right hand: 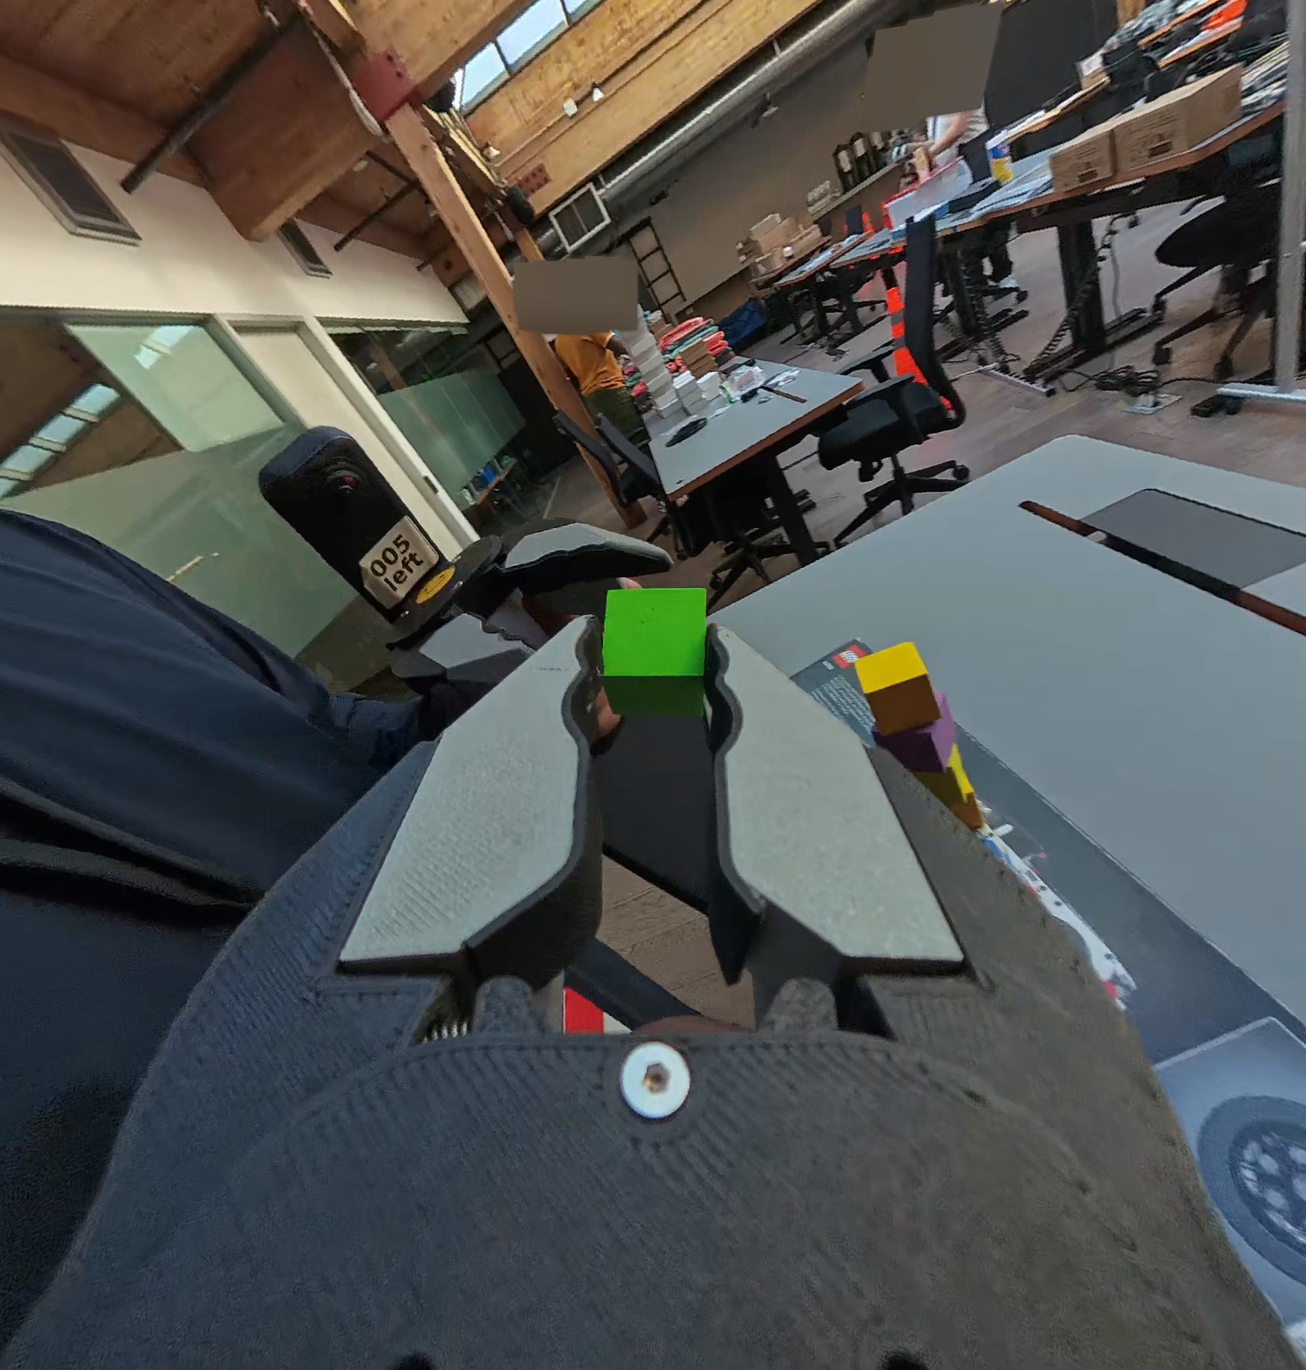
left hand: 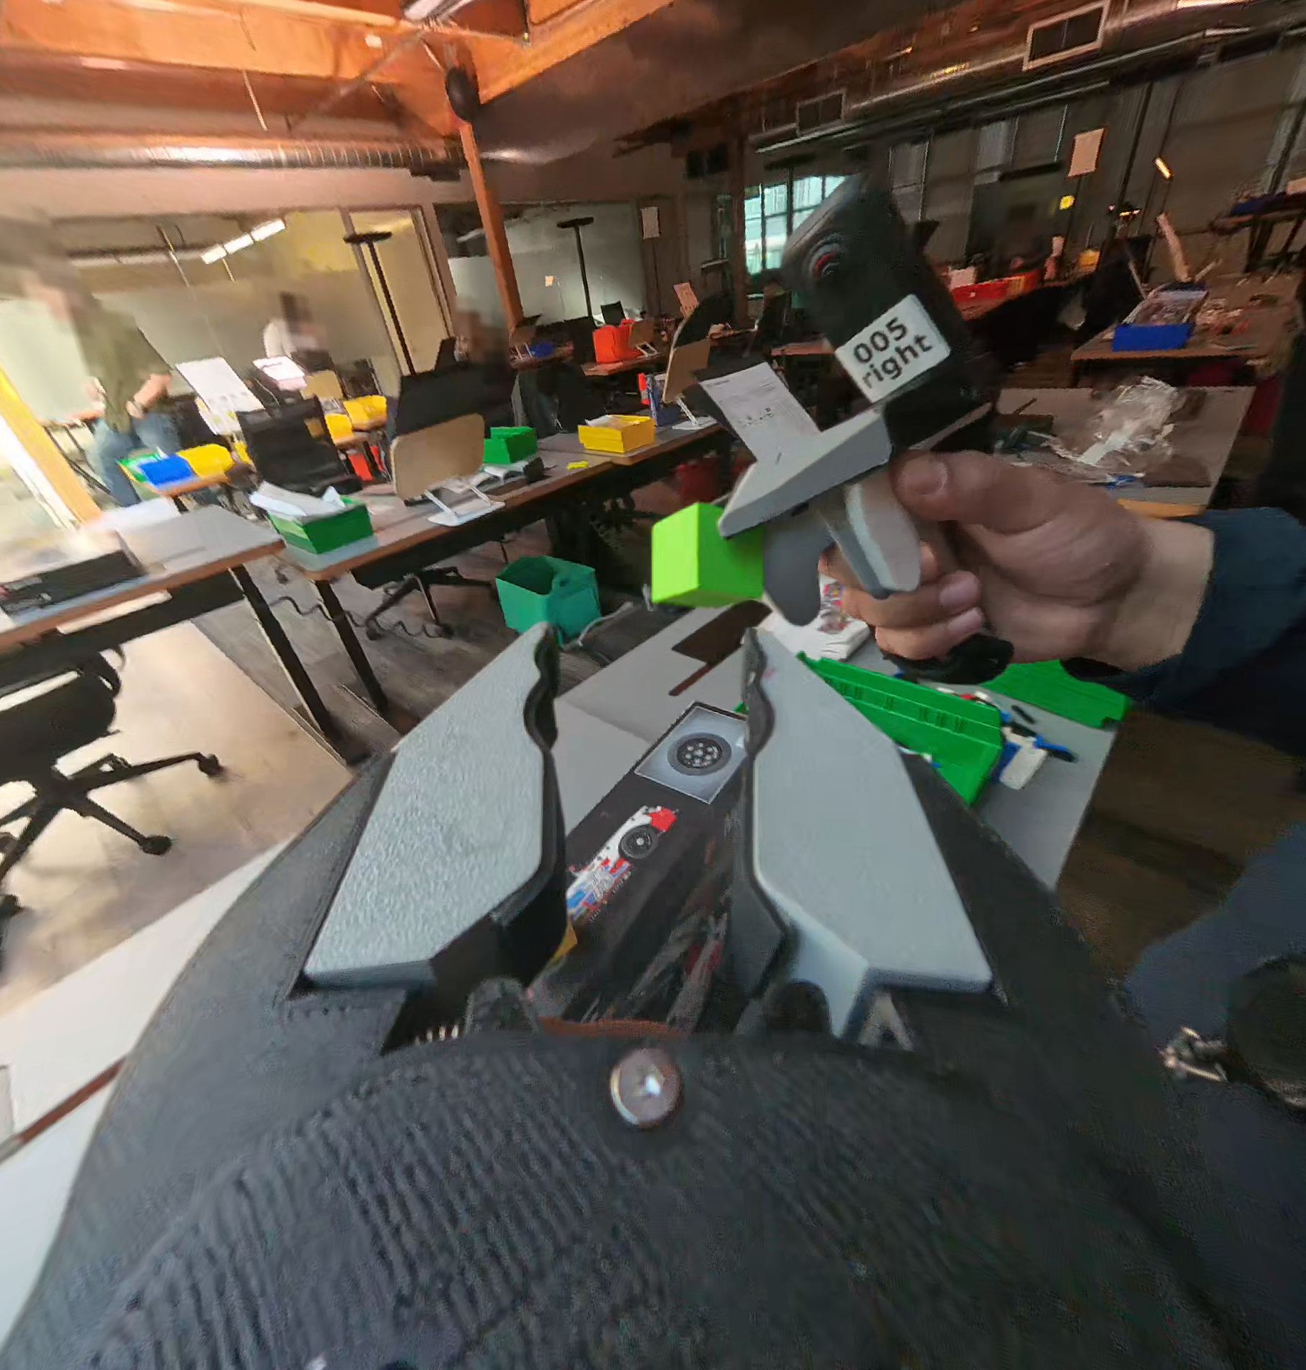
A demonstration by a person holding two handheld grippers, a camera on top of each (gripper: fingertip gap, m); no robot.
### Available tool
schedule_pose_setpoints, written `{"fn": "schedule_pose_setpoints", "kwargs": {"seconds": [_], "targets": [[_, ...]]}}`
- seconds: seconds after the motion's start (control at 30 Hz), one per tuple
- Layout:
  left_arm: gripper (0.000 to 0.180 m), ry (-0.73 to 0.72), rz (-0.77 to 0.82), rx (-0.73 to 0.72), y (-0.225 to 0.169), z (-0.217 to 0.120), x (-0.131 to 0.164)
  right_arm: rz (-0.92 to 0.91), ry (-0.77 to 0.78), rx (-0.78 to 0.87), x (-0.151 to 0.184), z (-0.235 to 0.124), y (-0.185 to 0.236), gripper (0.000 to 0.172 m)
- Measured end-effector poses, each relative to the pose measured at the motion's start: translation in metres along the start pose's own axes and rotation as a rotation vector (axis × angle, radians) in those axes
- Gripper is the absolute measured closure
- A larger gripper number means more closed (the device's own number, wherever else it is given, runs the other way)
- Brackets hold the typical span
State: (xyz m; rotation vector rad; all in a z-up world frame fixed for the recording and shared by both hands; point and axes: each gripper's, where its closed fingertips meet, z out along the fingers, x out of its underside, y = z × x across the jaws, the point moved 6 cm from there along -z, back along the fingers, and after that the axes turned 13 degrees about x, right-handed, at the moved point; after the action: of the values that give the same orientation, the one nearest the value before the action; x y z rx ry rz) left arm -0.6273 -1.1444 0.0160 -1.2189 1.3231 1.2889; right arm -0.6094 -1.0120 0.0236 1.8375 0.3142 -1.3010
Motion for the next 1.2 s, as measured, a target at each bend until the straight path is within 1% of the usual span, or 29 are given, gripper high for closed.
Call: {"fn": "schedule_pose_setpoints", "kwargs": {"seconds": [0.07, 0.13, 0.23, 0.3, 0.37, 0.47, 0.53, 0.63, 0.73, 0.9, 1.2], "targets": [[0.13, 0.022, -0.062, 0.014, 0.007, -0.008, 0.006, -0.023, -0.008, 0.048, 0.0, -0.005, -0.006, 0.147], [0.131, 0.035, -0.081, 0.002, 0.012, -0.016, 0.013, -0.034, 0.007, 0.08, 0.002, -0.007, -0.011, 0.147], [0.131, 0.101, -0.086, -0.009, 0.017, -0.025, 0.027, -0.078, 0.036, 0.133, 0.005, -0.007, -0.02, 0.147], [0.129, 0.162, -0.086, 0.017, 0.017, -0.029, 0.036, -0.129, 0.059, 0.16, 0.005, -0.006, -0.024, 0.146], [0.127, 0.209, -0.052, 0.044, 0.018, -0.035, 0.043, -0.188, 0.089, 0.175, 0.003, -0.003, -0.026, 0.147], [0.128, 0.265, -0.042, 0.081, 0.022, -0.042, 0.052, -0.305, 0.158, 0.204, 0.003, 0.005, -0.029, 0.147], [0.126, 0.315, -0.048, 0.061, 0.029, -0.044, 0.059, -0.38, 0.21, 0.221, 0.005, 0.014, -0.031, 0.147], [0.128, 0.347, -0.067, 0.033, 0.035, -0.042, 0.069, -0.467, 0.259, 0.253, 0.006, 0.031, -0.034, 0.147], [0.131, 0.363, -0.098, 0.011, 0.038, -0.038, 0.078, -0.476, 0.308, 0.241, 0.006, 0.051, -0.038, 0.147], [0.134, 0.376, -0.123, 0.001, 0.037, -0.035, 0.088, -0.463, 0.338, 0.226, 0.008, 0.078, -0.049, 0.147], [0.136, 0.382, -0.15, 0.016, 0.032, -0.036, 0.099, -0.475, 0.393, 0.224, 0.01, 0.096, -0.056, 0.147]]}}
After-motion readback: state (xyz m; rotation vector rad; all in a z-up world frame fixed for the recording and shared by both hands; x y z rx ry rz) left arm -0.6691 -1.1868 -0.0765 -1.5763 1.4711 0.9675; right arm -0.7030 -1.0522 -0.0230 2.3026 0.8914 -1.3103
